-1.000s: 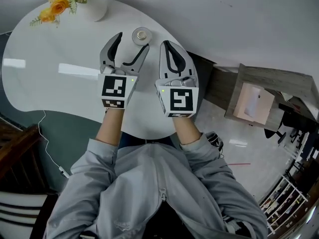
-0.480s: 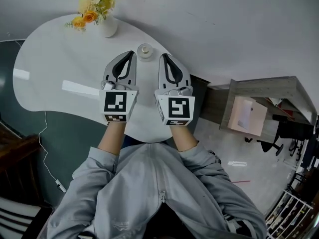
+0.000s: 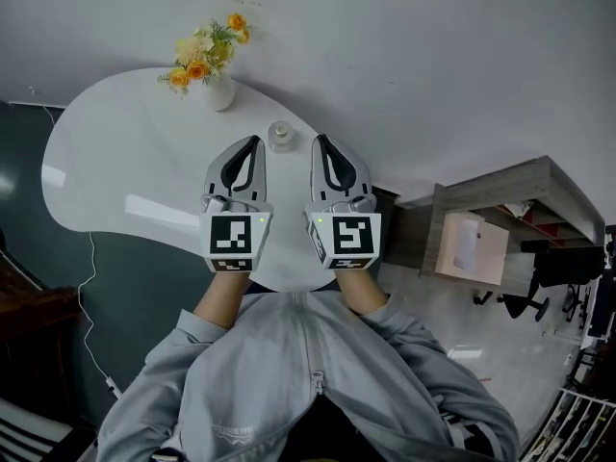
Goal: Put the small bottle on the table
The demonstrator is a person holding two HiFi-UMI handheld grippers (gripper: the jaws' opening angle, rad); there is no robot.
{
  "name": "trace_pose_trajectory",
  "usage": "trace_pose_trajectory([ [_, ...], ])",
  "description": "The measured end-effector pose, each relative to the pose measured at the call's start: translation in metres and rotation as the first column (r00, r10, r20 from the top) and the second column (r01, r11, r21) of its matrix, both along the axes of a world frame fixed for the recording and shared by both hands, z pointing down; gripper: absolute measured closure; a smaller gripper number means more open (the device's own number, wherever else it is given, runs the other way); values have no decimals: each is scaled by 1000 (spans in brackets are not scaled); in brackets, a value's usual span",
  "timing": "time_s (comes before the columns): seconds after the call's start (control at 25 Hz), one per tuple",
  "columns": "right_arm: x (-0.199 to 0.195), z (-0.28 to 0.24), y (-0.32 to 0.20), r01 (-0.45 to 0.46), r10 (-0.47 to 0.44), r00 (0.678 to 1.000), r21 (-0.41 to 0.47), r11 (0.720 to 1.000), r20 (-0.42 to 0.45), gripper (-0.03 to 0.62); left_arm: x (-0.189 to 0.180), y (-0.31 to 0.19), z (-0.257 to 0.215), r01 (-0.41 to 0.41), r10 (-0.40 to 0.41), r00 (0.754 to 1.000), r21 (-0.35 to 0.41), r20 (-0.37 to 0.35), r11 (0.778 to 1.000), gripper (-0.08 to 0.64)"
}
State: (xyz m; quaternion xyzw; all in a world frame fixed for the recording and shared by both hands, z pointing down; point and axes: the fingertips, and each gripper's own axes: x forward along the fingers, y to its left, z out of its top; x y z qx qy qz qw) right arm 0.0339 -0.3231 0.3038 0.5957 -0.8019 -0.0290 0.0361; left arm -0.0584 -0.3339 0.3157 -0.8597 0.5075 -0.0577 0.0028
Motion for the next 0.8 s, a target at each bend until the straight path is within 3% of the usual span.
trace_pose_trajectory([
  [0.28, -1, -26, 18, 7, -7, 1000, 24, 1000, -3, 565, -1, 18, -21, -15, 15, 1000, 26, -10, 1000, 554],
  [0.8, -2, -26, 33, 32, -32, 999, -4, 999, 8, 566, -2, 31, -36, -20, 20, 1000, 39, -17, 999, 554],
])
